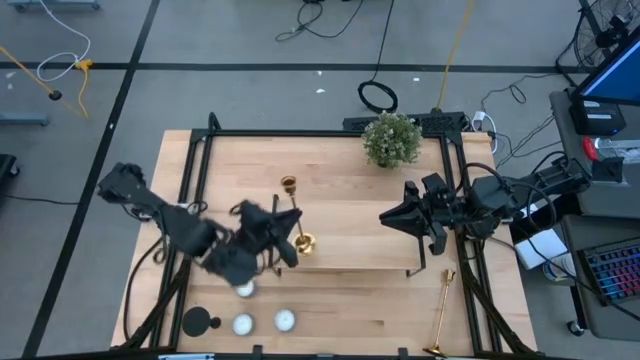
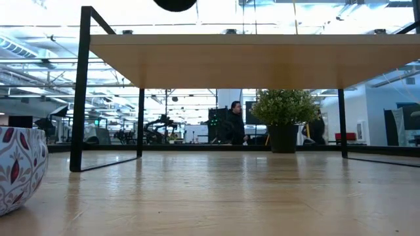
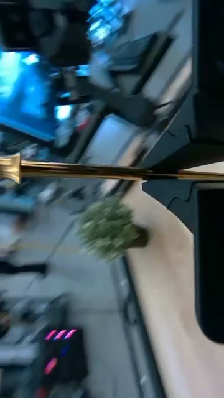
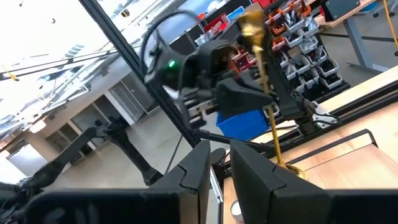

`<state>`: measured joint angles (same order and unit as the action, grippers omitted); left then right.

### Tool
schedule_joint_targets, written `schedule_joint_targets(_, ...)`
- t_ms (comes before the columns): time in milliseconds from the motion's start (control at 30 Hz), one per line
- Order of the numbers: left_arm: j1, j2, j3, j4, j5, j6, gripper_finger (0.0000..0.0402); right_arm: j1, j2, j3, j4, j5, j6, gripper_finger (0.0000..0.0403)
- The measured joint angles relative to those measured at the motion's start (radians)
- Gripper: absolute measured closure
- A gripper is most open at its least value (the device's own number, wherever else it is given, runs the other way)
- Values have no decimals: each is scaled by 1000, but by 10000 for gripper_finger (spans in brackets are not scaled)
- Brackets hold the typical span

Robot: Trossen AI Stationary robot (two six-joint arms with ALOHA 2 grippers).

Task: Pick & Place candle stick holders
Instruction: Put the left golden candleholder on the shelf

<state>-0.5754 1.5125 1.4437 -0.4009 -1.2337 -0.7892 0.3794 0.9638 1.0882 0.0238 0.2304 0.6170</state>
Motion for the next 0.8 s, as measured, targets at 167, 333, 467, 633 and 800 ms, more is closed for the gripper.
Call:
schedule_joint_targets(167,-70,88,0,64,-166,81,388,-1,1,0,1,1,0,342)
schedule_joint_targets(333,-75,136,0,74,-149,22,388,-19,16,0,2,1,34,342)
schedule_joint_targets(467,-75,144,0,77,-148,35,388,-20,34,0,3,1,49,342)
schedule_joint_targets(633,-76,144,0,56,-153,35,388,-20,54,0,2,-1,68,342)
schedule_joint_targets(800,-62,144,0,54,-154,32,388,-19,56,0,8,-1,78,342)
